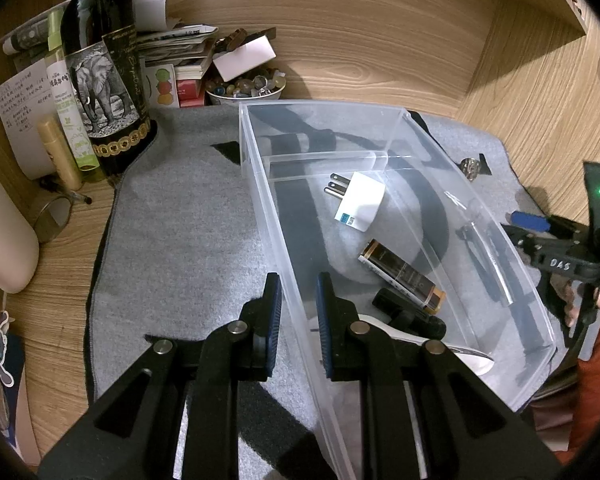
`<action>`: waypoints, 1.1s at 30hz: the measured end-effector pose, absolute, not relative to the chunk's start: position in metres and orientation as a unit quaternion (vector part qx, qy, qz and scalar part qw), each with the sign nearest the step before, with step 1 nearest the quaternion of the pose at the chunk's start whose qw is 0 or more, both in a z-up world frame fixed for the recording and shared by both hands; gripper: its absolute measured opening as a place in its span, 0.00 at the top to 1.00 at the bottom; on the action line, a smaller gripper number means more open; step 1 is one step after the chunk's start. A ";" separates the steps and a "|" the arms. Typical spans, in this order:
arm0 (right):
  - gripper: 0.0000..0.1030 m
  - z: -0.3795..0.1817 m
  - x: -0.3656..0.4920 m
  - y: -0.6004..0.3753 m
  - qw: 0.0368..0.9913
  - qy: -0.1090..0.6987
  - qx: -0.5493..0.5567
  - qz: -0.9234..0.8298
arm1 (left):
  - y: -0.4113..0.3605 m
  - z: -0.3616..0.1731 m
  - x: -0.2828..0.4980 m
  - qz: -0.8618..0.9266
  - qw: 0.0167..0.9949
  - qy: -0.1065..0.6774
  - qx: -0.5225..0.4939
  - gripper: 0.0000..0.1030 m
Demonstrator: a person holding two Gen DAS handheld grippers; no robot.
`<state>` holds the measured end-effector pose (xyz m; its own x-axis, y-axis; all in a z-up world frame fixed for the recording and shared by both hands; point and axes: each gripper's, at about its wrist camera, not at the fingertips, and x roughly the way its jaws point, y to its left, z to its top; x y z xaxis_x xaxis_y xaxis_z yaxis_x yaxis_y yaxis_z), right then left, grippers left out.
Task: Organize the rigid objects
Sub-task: 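Grasp the small black item beside the keys with the right gripper, then carry the small black item into the box and open the right gripper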
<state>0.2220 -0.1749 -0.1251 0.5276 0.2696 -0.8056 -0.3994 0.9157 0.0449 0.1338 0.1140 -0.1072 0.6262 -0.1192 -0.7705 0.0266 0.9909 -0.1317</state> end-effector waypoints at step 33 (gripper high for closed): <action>0.69 -0.071 0.203 -0.162 0.902 0.363 -0.073 0.221 | 0.114 -0.107 0.134 -0.040 0.900 0.430 -0.054 0.84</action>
